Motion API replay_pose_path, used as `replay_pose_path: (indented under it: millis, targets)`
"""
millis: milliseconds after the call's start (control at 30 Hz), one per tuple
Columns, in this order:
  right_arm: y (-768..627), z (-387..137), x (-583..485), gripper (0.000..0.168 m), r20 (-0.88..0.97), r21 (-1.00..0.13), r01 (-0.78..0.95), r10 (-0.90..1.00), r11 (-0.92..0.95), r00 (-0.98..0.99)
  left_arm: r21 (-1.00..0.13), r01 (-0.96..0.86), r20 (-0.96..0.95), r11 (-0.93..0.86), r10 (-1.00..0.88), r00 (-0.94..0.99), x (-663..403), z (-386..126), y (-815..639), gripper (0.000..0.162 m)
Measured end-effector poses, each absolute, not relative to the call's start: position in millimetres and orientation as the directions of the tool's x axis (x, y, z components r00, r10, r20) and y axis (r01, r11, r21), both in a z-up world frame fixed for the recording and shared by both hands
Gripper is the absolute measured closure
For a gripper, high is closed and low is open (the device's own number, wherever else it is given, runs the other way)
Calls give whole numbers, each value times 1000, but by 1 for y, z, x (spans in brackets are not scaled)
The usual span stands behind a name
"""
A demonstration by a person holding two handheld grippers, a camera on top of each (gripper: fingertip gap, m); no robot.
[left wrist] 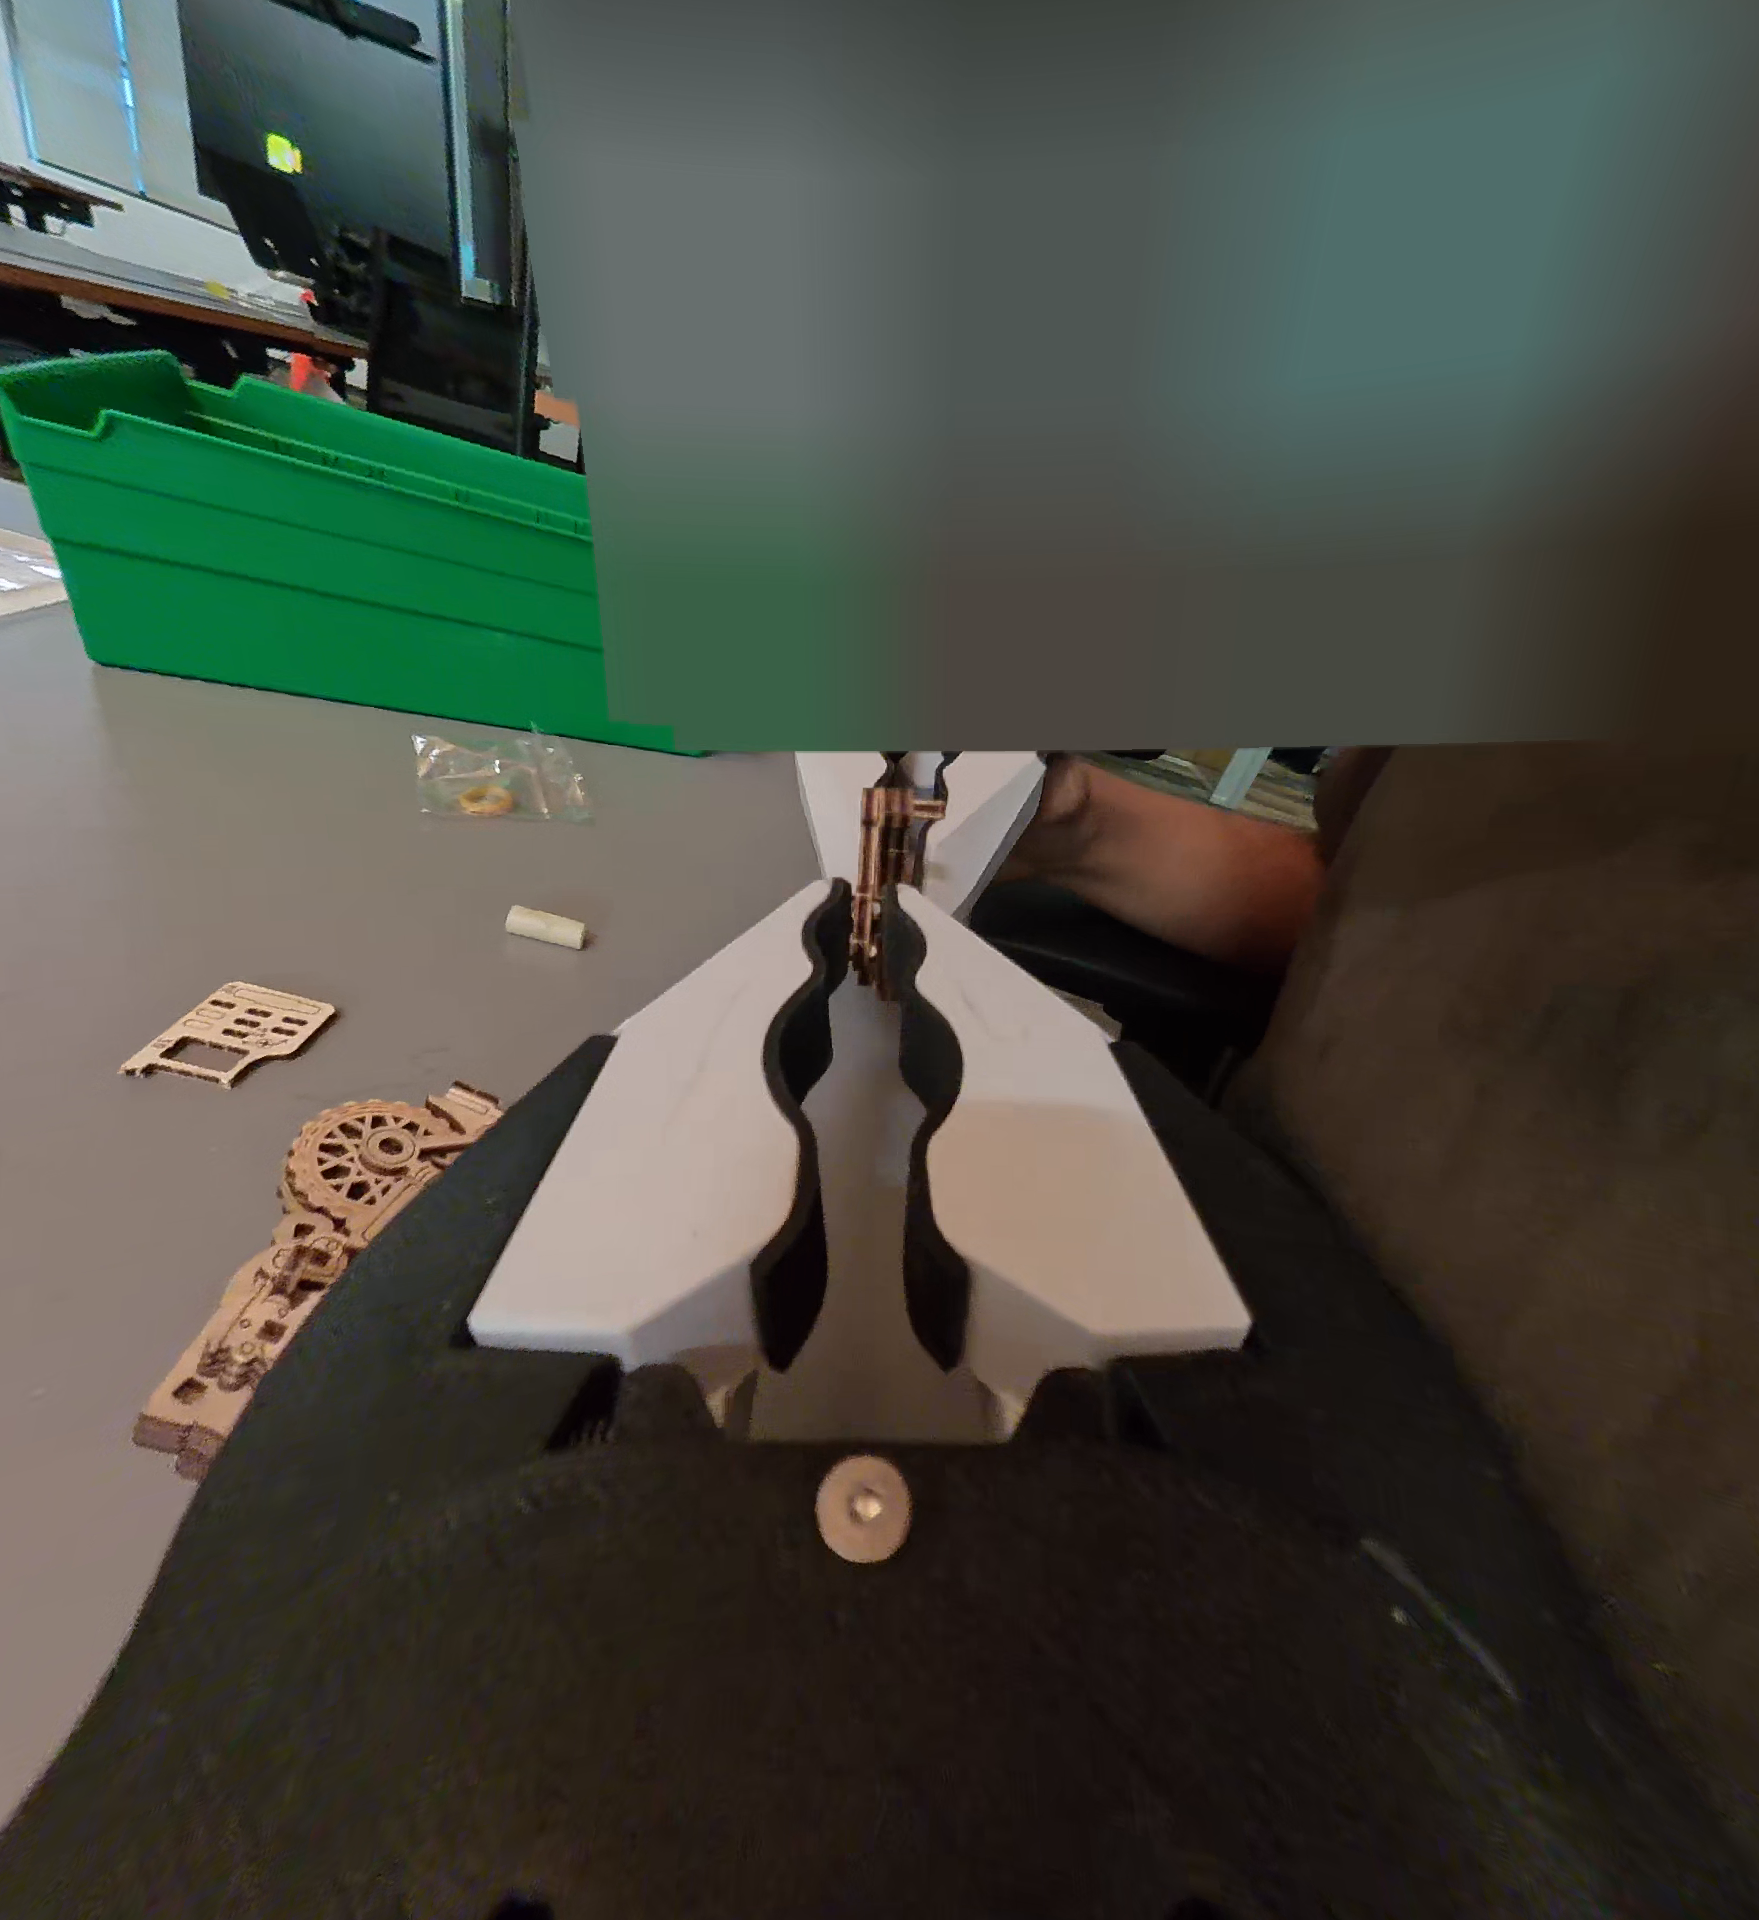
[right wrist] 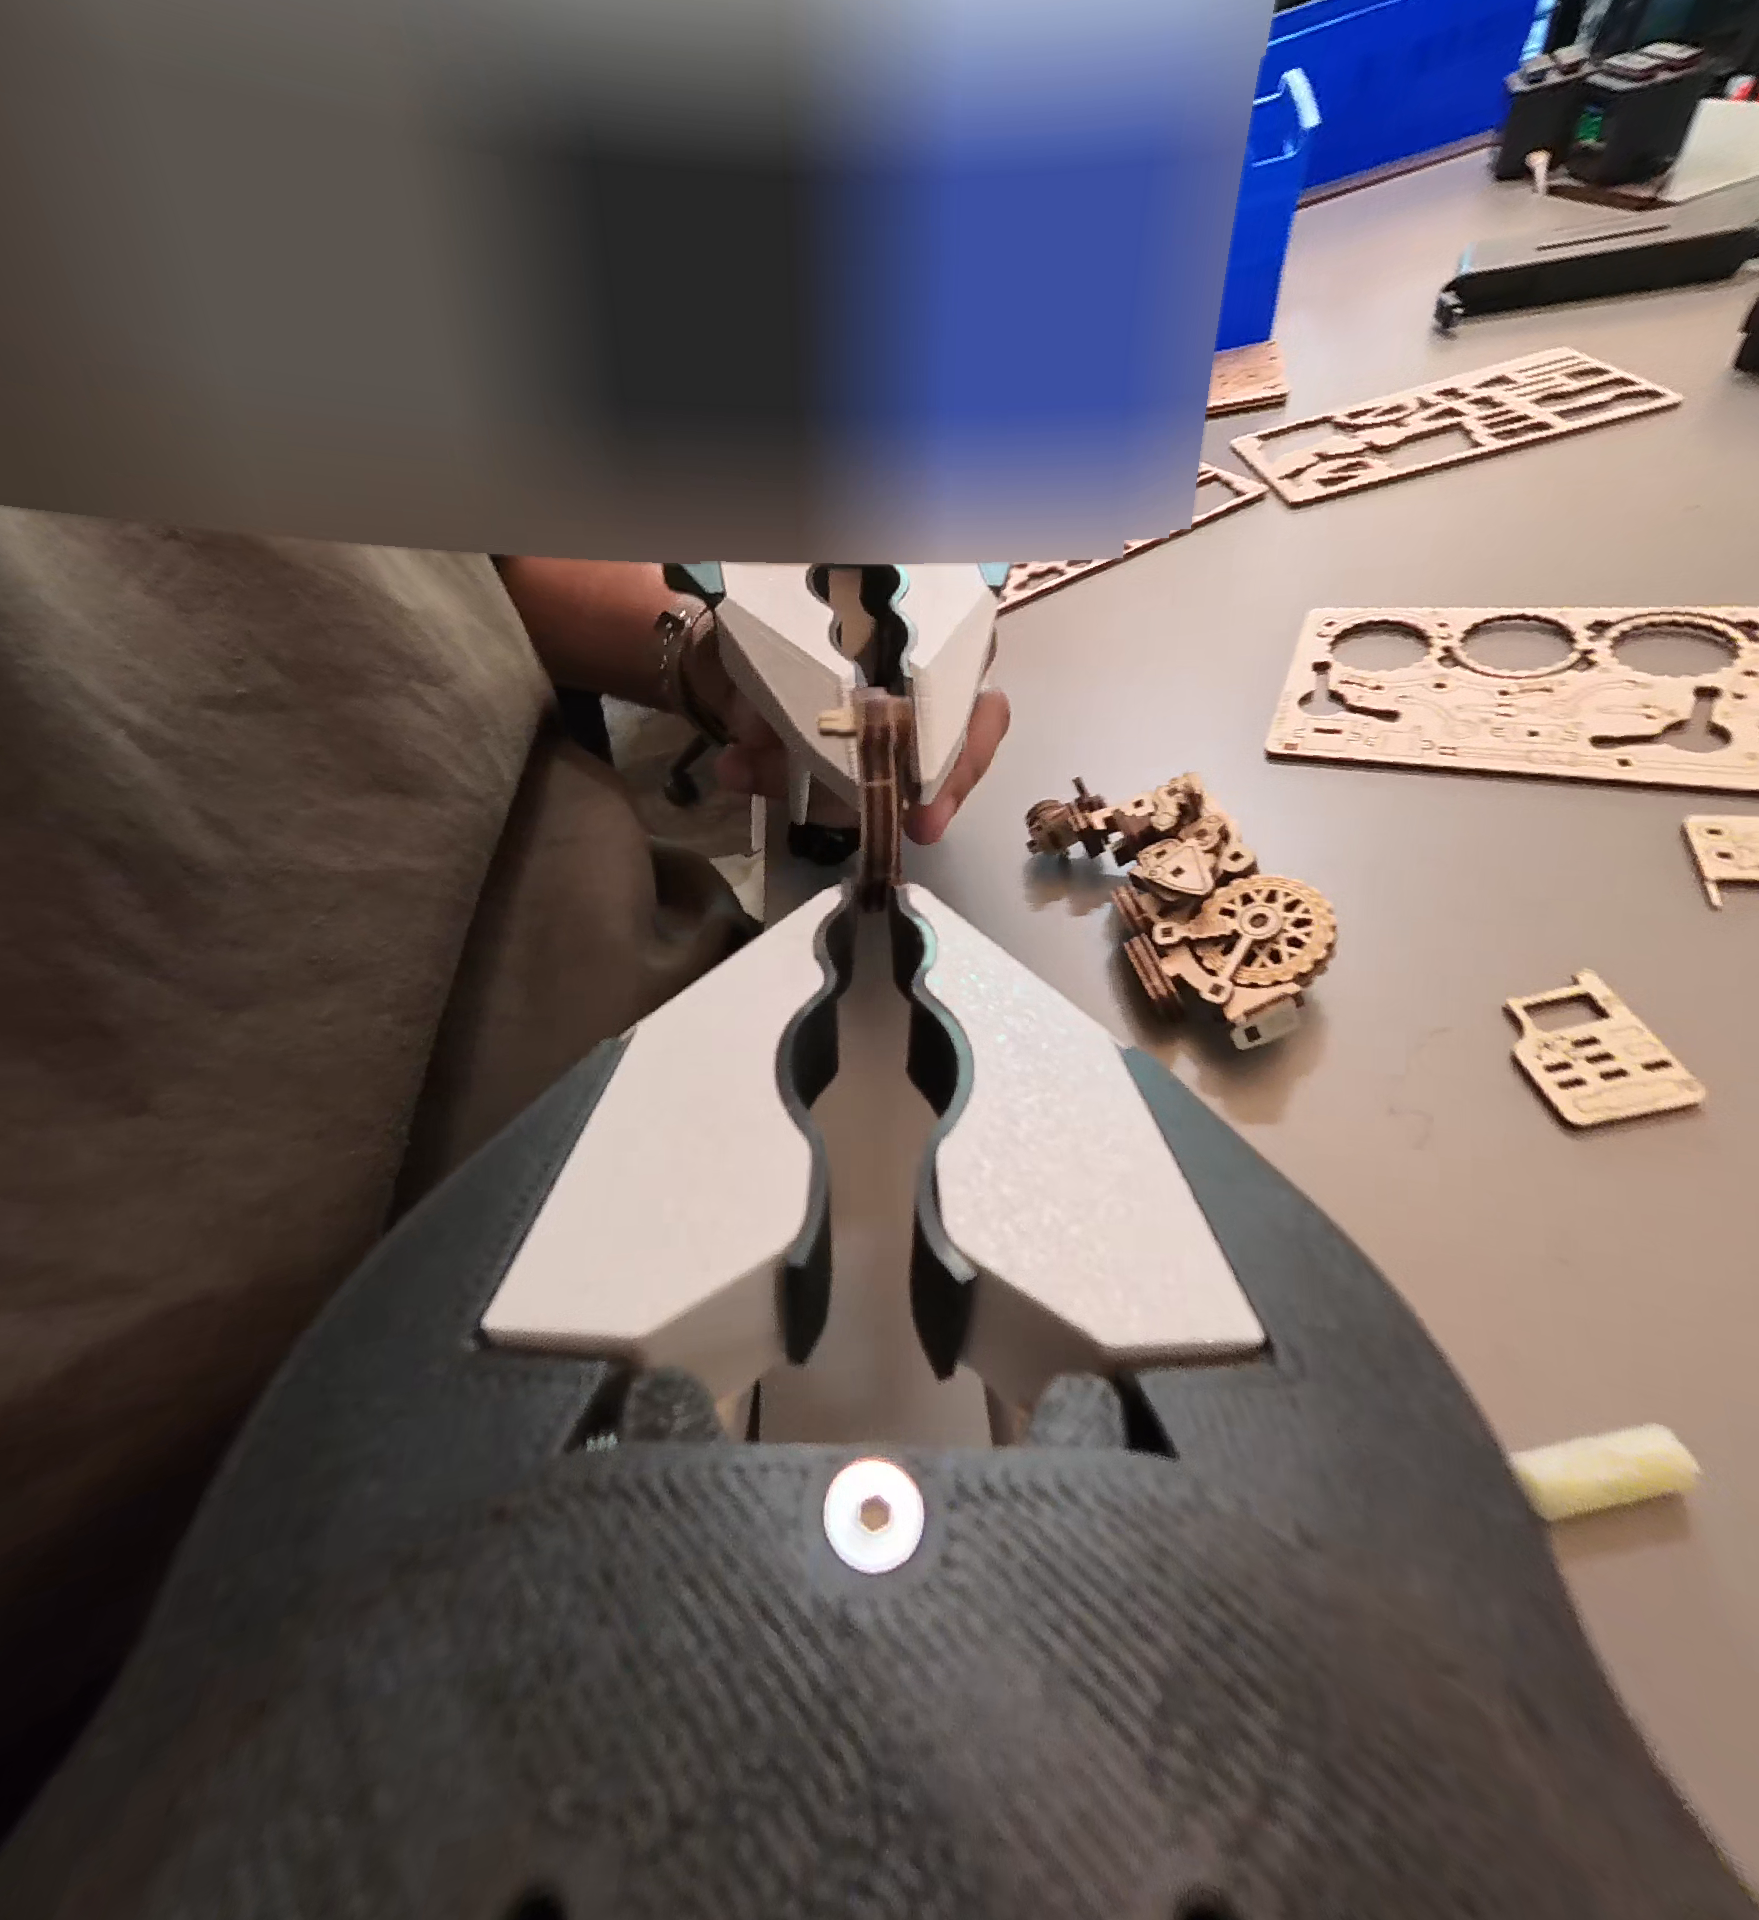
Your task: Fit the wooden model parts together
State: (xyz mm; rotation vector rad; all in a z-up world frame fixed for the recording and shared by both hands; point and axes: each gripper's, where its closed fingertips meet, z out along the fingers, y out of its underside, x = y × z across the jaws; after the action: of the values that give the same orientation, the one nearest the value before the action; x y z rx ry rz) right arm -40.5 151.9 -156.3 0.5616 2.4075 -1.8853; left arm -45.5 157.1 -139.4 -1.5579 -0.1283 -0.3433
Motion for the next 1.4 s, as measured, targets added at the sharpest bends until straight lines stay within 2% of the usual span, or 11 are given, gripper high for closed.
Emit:
replay_pose_path:
  millis: [133,467,500,567,633,733,800,867,1167,1333,1400]
  targets:
    - [156,-151,-47,151,-261,-938,312,287,150,-922,-941,339,339,-19,-114,934,-52,-141,157,161]
    - [155,-148,-52,163,-355,-919,388,274,74,-894,-899,436,437,-33,-124,891,-54,-145,160,160]
    - [156,-149,-53,164,-363,-915,398,284,72,-887,-896,441,443,-45,-108,890,-56,-147,161,155]
    - [163,-153,-60,164,-416,-888,455,308,63,-856,-893,447,449,-51,-50,892,-65,-152,162,130]
    - [168,-165,-66,164,-540,-812,583,326,43,-776,-897,440,441,-40,-5,897,-74,-153,160,120]
    - [175,-187,-75,164,-776,-574,817,348,-46,-526,-912,410,407,-22,83,909,-90,-154,156,112]
    - [183,-211,-78,163,-835,-429,901,410,-65,-368,-923,386,382,-7,125,916,-97,-153,153,112]
    - [184,-217,-78,163,-864,-361,930,399,-69,-306,-931,364,360,7,166,918,-104,-153,151,113]
    - [194,-237,-75,160,-784,-362,932,540,4,-307,-949,309,315,64,254,914,-122,-145,140,119]
    - [206,-234,-81,144,-732,-423,906,586,9,-347,-899,398,435,182,277,857,-143,-136,124,120]
    - [215,-232,-83,147,-687,-461,887,623,24,-374,-874,431,481,224,281,830,-151,-135,117,120]
